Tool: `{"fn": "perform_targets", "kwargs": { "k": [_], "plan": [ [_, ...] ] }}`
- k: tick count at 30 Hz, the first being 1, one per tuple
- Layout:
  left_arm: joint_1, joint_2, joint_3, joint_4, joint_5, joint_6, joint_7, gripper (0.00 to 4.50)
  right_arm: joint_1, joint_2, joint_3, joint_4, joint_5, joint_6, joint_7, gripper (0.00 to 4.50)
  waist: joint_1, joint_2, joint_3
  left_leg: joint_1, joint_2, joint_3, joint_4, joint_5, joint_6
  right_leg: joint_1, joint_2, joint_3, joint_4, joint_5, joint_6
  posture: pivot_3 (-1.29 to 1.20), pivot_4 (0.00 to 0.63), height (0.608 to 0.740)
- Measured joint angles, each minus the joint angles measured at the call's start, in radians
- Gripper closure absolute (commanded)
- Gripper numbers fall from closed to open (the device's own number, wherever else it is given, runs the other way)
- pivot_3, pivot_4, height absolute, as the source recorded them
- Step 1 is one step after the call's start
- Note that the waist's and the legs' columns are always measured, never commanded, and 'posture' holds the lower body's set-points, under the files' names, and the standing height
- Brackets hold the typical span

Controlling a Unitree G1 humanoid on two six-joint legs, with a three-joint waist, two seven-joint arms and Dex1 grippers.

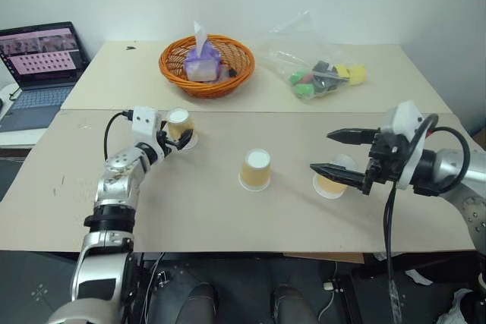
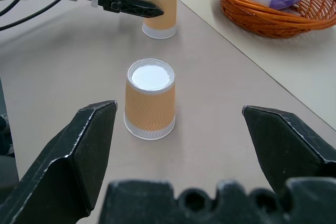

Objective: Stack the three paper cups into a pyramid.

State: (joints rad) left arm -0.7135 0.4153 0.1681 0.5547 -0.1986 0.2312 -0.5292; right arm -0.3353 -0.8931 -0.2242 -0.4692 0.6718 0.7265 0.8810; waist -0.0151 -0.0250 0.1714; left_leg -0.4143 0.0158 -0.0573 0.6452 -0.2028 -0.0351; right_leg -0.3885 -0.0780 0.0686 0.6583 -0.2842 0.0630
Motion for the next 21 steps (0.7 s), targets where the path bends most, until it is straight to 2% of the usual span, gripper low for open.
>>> {"fn": "perform_targets", "kwargs": {
  "k": [7, 15, 18, 21],
  "plan": [
    [-0.102, 0.006, -0.019, 0.163, 0.018, -0.058, -0.053, 0.01, 0.015, 0.023, -0.014, -0.002, 0.019, 0.0, -0.013, 0.0, 0.001, 0.0, 0.0, 0.0, 0.0, 0.0, 0.0, 0.0, 0.0, 0.0, 0.0, 0.0, 0.001, 0.0, 0.0, 0.0, 0.15, 0.74],
    [-0.147, 0.006, -0.034, 0.246, 0.037, -0.093, -0.084, 0.01, 0.02, 0.024, -0.028, -0.002, 0.02, 0.0, -0.016, 0.0, -0.001, 0.0, 0.0, 0.0, 0.0, 0.0, 0.0, 0.0, 0.0, 0.0, 0.0, 0.0, 0.001, 0.0, 0.0, 0.0, 0.15, 0.74],
    [-0.147, 0.005, -0.034, 0.248, 0.038, -0.097, -0.091, 0.71, 0.027, 0.024, -0.028, -0.002, 0.02, 0.0, -0.017, 0.0, 0.0, 0.0, 0.0, 0.0, 0.0, 0.0, 0.0, 0.0, 0.0, 0.0, 0.0, 0.0, 0.001, 0.0, 0.0, 0.0, 0.15, 0.74],
    [-0.148, 0.004, -0.033, 0.249, 0.038, -0.099, -0.093, 1.81, 0.027, 0.024, -0.028, -0.002, 0.02, 0.0, -0.017, 0.0, 0.0, 0.0, 0.0, 0.0, 0.0, 0.0, 0.0, 0.0, 0.0, 0.0, 0.0, 0.0, 0.001, 0.0, 0.0, 0.0, 0.15, 0.74]
  ]
}}
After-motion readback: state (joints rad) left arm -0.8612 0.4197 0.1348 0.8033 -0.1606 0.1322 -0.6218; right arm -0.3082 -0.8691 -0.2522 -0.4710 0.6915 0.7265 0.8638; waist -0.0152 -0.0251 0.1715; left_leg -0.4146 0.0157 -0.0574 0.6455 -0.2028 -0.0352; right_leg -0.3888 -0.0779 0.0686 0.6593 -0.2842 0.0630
